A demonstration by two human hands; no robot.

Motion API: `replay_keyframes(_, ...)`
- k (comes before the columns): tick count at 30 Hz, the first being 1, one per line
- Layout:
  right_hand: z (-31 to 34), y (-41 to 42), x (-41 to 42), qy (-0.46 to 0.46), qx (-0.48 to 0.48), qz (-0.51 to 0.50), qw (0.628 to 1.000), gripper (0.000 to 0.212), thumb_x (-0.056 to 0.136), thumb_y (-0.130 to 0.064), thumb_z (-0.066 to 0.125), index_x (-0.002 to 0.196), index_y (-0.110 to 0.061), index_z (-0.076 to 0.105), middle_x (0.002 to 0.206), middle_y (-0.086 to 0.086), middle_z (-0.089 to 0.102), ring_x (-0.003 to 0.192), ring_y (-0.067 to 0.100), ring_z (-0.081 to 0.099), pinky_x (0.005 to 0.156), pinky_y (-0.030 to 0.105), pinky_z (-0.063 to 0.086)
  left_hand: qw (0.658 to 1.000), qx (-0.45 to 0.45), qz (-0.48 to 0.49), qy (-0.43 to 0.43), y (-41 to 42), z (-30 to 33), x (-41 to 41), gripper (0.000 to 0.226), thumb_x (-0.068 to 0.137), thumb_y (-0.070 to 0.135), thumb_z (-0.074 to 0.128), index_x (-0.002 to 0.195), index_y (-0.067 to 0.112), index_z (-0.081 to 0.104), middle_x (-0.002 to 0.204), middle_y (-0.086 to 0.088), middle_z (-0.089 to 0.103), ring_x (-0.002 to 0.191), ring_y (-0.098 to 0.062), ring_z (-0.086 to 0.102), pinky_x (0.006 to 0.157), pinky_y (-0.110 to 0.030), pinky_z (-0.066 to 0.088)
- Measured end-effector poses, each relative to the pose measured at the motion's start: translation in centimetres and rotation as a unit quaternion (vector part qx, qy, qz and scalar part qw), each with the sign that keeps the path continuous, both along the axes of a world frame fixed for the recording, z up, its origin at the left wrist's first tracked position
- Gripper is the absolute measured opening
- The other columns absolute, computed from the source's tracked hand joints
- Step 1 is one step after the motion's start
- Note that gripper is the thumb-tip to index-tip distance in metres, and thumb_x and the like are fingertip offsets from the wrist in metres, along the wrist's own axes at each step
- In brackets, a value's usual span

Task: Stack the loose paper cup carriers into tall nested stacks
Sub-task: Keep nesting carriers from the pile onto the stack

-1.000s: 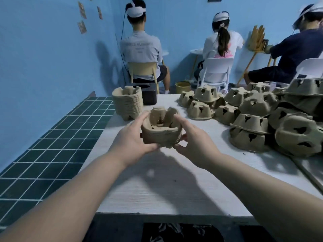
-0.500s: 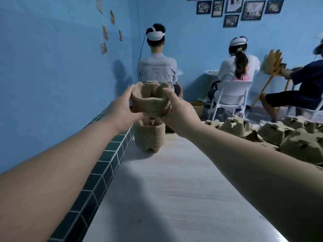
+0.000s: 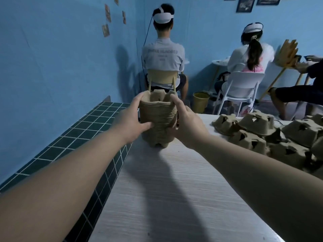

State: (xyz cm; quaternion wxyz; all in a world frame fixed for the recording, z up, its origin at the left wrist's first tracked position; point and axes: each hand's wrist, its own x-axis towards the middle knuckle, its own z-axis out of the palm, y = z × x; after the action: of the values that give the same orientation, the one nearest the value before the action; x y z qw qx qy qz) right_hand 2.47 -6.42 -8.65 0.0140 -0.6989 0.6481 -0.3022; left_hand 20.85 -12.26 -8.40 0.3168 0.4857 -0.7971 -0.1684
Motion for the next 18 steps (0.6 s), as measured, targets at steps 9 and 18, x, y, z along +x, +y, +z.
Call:
replay_keyframes(9,0.1,-2.1,0.6,0.004,-0.001,-0.010,1.000,0.100,0.081,-0.016,0.070,0.149,-0.040,0.001,0.141,0.011,0.042,0.108,0.031,0.056,0.077,0.033,0.043,1.000,0.013,0.012,-0.015,-2.7,0.4,-0.1,0.100,0.082,0.023,0.077,0.155,0.035,0.009,0.148,-0.006,0.047,0.126,-0.025,0.052,0.101,-0.036,0.040)
replay_keyframes(18,0.0,0.2,-0.4,0.086,0.001,-0.033,0.996,0.106,0.082,-0.035,0.070,0.149,-0.038,-0.011,0.150,0.007,0.031,0.111,0.031,0.057,0.078,0.040,0.052,0.992,-0.075,0.019,-0.103,0.0,0.7,-0.2,0.098,0.081,0.041,0.075,0.155,0.032,0.012,0.164,0.001,0.005,0.149,-0.025,0.018,0.116,-0.044,0.025)
